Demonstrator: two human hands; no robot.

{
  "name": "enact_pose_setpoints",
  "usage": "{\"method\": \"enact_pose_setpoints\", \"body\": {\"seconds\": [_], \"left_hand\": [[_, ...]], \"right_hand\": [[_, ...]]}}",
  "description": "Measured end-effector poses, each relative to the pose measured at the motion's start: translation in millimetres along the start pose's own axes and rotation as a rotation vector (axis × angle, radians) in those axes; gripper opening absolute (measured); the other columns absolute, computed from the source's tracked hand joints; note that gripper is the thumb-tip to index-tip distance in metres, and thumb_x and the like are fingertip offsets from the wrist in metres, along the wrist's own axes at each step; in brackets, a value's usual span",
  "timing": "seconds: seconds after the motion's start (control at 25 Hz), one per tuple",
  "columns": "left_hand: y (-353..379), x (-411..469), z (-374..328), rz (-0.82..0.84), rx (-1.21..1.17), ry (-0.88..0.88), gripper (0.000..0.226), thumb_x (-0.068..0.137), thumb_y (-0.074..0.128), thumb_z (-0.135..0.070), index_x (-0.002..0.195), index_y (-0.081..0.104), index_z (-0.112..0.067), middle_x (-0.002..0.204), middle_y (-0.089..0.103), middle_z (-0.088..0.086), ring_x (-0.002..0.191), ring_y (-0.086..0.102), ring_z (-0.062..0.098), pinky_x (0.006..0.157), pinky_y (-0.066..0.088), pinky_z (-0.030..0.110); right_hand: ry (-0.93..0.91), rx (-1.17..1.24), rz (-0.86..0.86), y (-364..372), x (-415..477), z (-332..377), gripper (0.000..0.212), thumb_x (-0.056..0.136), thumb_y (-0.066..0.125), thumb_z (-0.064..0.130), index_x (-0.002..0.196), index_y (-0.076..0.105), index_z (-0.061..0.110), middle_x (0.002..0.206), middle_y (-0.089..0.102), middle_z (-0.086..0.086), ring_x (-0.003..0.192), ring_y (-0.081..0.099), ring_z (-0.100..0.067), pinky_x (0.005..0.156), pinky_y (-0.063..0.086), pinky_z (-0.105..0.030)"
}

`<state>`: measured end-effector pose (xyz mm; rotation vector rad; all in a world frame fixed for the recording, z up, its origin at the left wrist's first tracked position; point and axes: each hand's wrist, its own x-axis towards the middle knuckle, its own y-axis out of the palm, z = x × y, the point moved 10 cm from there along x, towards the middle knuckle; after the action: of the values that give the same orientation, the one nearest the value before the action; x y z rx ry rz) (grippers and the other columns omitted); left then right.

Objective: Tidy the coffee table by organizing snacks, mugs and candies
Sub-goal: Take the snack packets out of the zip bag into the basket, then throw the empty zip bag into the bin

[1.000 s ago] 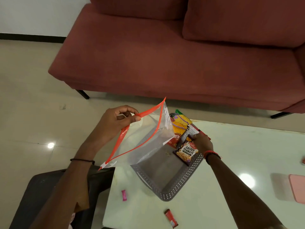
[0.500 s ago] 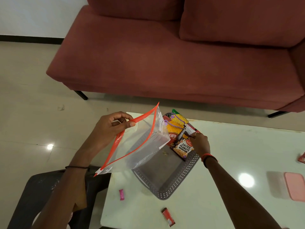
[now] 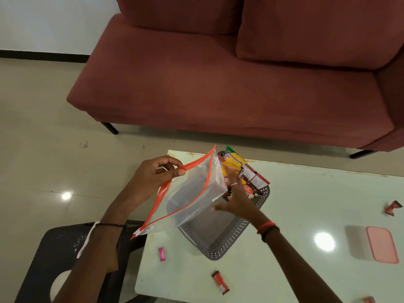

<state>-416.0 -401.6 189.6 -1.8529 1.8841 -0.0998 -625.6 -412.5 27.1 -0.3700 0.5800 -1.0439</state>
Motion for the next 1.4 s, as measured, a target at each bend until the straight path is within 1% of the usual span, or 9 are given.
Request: {"method": "enact_pose_setpoints", "body": {"seconds": [0.16, 0.36, 0.6, 0.76, 0.88, 0.96, 1.08, 1.24, 1.4], "left_hand": [[-5.7, -7.6, -9.8, -0.001, -0.012, -0.007, 0.014, 0.077, 0.073, -0.02, 0.074, 0.07, -0.033, 0.073, 0.064, 0.0, 0.055, 0.055, 0.003, 0.049, 0.044, 0.008], [-26.6, -21.1, 7.4, -0.082, -0.006, -0.106, 0.006, 0.081, 0.071, -0.019, 0.081, 0.068, -0.025, 0.072, 0.057, 0.001, 0.049, 0.057, -0.003, 0.043, 0.045, 0.01], [5.7, -55.1, 34.1, -0.015, 0.019, -0.266, 0.013, 0.086, 0.061, -0.001, 0.087, 0.062, -0.013, 0.081, 0.061, 0.008, 0.075, 0.059, 0.022, 0.051, 0.045, 0.008], [47.5, -113.8, 36.2, 0.142, -0.245, -0.425, 0.028, 0.097, 0.04, -0.001, 0.121, 0.047, -0.013, 0.092, 0.06, 0.002, 0.053, 0.063, -0.01, 0.051, 0.044, 0.0], [86.3, -139.8, 27.8, 0.327, -0.539, -0.535, 0.04, 0.082, 0.057, -0.009, 0.12, 0.049, -0.013, 0.099, 0.06, 0.001, 0.089, 0.067, 0.004, 0.087, 0.056, 0.027], [99.0, -142.7, 24.3, 0.359, -0.575, -0.553, 0.033, 0.073, 0.057, -0.022, 0.106, 0.061, -0.016, 0.107, 0.063, 0.009, 0.107, 0.057, 0.027, 0.105, 0.042, 0.048], [102.6, -144.9, 34.5, 0.359, -0.46, -0.561, 0.026, 0.079, 0.061, -0.019, 0.102, 0.063, -0.007, 0.106, 0.055, 0.017, 0.103, 0.05, 0.029, 0.105, 0.04, 0.047], [83.7, -144.2, 50.4, 0.258, -0.273, -0.539, 0.021, 0.084, 0.067, -0.026, 0.095, 0.066, -0.008, 0.097, 0.062, 0.011, 0.095, 0.056, 0.022, 0.091, 0.043, 0.034], [64.9, -150.9, 50.1, 0.134, -0.081, -0.463, 0.023, 0.081, 0.072, -0.024, 0.086, 0.063, -0.004, 0.088, 0.058, 0.012, 0.083, 0.052, 0.022, 0.078, 0.04, 0.029]], "right_hand": [[0.227, 0.47, 0.05, 27.3, -24.9, 13.5, 0.055, 0.065, 0.081, 0.045, 0.116, 0.062, 0.035, 0.12, 0.066, 0.012, 0.109, 0.06, -0.022, 0.091, 0.054, -0.025], [0.442, 1.202, 0.091, 33.5, -47.1, 13.4, 0.016, 0.083, 0.067, 0.026, 0.097, 0.066, 0.02, 0.094, 0.07, 0.002, 0.083, 0.067, -0.017, 0.078, 0.057, -0.049], [0.479, 1.603, -0.078, 22.0, -63.3, 39.1, 0.018, 0.087, 0.061, 0.019, 0.101, 0.066, 0.008, 0.099, 0.073, -0.014, 0.081, 0.072, -0.026, 0.077, 0.06, -0.046], [0.446, 1.659, -0.045, 23.1, -79.9, 65.6, 0.034, 0.078, 0.068, 0.017, 0.111, 0.064, 0.006, 0.109, 0.071, -0.019, 0.101, 0.069, -0.033, 0.097, 0.046, -0.057], [0.435, 1.628, -0.003, 24.5, -98.0, 79.9, 0.059, 0.071, 0.068, 0.023, 0.126, 0.054, 0.005, 0.127, 0.058, -0.026, 0.121, 0.053, -0.042, 0.108, 0.032, -0.063], [0.438, 1.618, -0.004, 25.6, -109.9, 82.7, 0.052, 0.075, 0.064, 0.023, 0.123, 0.055, 0.007, 0.12, 0.062, -0.024, 0.113, 0.058, -0.043, 0.099, 0.041, -0.062], [0.501, 1.298, -0.12, 14.5, -128.6, 71.3, 0.036, 0.083, 0.063, 0.008, 0.118, 0.06, 0.002, 0.108, 0.067, -0.021, 0.107, 0.063, -0.044, 0.082, 0.056, -0.049], [0.423, 0.752, -0.238, -39.3, -142.0, 64.6, 0.063, 0.076, 0.073, -0.002, 0.132, 0.046, 0.004, 0.127, 0.059, -0.023, 0.113, 0.06, -0.035, 0.1, 0.048, -0.052], [0.049, 0.318, 0.065, -49.5, -161.6, 124.9, 0.089, 0.066, 0.085, 0.028, 0.141, 0.037, 0.027, 0.138, 0.05, 0.006, 0.126, 0.05, -0.015, 0.107, 0.045, -0.039]]}}
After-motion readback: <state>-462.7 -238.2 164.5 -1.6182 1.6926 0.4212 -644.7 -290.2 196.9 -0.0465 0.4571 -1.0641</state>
